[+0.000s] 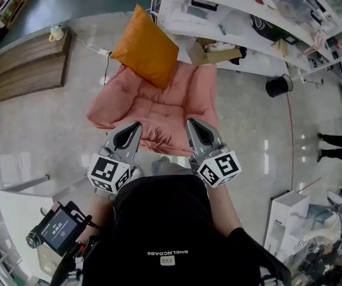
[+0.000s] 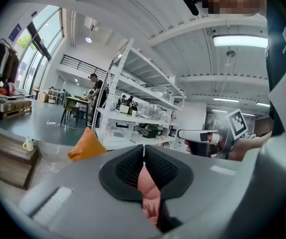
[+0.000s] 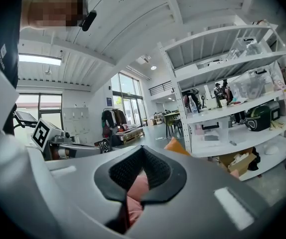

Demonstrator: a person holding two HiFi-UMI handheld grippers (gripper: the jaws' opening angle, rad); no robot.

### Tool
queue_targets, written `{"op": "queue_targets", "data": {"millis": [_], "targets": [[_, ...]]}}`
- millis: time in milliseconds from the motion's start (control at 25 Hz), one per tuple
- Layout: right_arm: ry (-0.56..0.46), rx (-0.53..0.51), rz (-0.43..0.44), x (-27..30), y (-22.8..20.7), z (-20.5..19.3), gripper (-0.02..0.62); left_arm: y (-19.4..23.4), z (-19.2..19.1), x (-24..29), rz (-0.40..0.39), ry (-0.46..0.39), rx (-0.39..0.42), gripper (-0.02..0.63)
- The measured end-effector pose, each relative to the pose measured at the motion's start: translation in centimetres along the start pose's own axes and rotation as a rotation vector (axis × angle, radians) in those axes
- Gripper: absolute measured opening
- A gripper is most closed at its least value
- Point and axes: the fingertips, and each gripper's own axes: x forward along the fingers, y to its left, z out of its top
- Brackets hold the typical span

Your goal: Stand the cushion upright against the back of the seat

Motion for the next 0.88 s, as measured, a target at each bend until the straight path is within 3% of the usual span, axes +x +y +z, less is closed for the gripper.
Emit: {"op": "queue_targets", "data": {"millis": [280,880], "targets": [[0.007,-0.004,0.066,2.3,-2.8,2.0,0.005,1.7,1.6,2.6,0.087,0.008,-0.002,0.041],[0.024,0.052,0.202,4.0,-8.3,1.8,0.006,2.7,1.1,7.4,0.243,0.099,0.053,0.138]]}}
